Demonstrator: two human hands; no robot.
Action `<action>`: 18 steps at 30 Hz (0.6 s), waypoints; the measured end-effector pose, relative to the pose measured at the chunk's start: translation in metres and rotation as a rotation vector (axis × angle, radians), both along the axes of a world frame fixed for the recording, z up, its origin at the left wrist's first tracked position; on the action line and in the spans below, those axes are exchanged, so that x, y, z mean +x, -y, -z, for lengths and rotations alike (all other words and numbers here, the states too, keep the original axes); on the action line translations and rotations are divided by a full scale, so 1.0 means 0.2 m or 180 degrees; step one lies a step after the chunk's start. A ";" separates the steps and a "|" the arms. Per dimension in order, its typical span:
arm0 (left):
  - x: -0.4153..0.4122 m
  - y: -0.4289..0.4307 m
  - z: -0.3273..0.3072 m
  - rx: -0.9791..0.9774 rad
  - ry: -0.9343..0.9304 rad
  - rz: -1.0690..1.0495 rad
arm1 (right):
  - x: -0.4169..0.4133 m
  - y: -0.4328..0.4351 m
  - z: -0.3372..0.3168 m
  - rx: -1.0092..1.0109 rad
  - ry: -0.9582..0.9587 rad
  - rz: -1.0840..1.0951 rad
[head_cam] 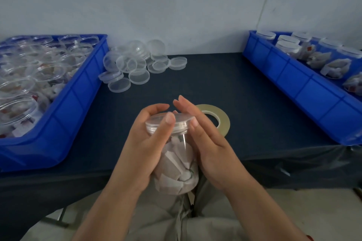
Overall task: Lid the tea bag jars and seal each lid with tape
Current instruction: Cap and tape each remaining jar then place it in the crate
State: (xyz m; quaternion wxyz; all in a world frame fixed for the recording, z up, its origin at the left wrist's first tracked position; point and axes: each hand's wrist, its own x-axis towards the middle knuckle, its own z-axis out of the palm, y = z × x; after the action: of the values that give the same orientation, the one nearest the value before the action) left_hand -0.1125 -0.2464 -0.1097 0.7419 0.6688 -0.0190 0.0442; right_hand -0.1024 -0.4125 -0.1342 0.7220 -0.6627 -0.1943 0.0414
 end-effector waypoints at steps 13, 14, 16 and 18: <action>-0.01 -0.05 0.01 0.1249 0.0573 0.0624 | 0.02 0.18 -0.13 -0.1309 0.0313 -0.0264; -0.01 -0.05 0.02 0.1264 0.0580 0.0715 | 0.02 0.20 -0.15 -0.1576 0.0440 -0.0243; -0.01 -0.03 0.04 0.1284 0.0641 0.0763 | 0.01 0.22 -0.20 -0.2021 0.0743 -0.0066; 0.01 -0.01 0.06 0.1275 0.0737 0.0548 | 0.04 0.24 -0.24 -0.2285 0.0779 0.0137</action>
State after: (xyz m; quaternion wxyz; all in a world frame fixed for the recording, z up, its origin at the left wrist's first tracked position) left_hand -0.1100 -0.2446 -0.1216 0.5884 0.7890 -0.1692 0.0524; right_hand -0.0942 -0.4609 -0.0854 0.4160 -0.8775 -0.2382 0.0122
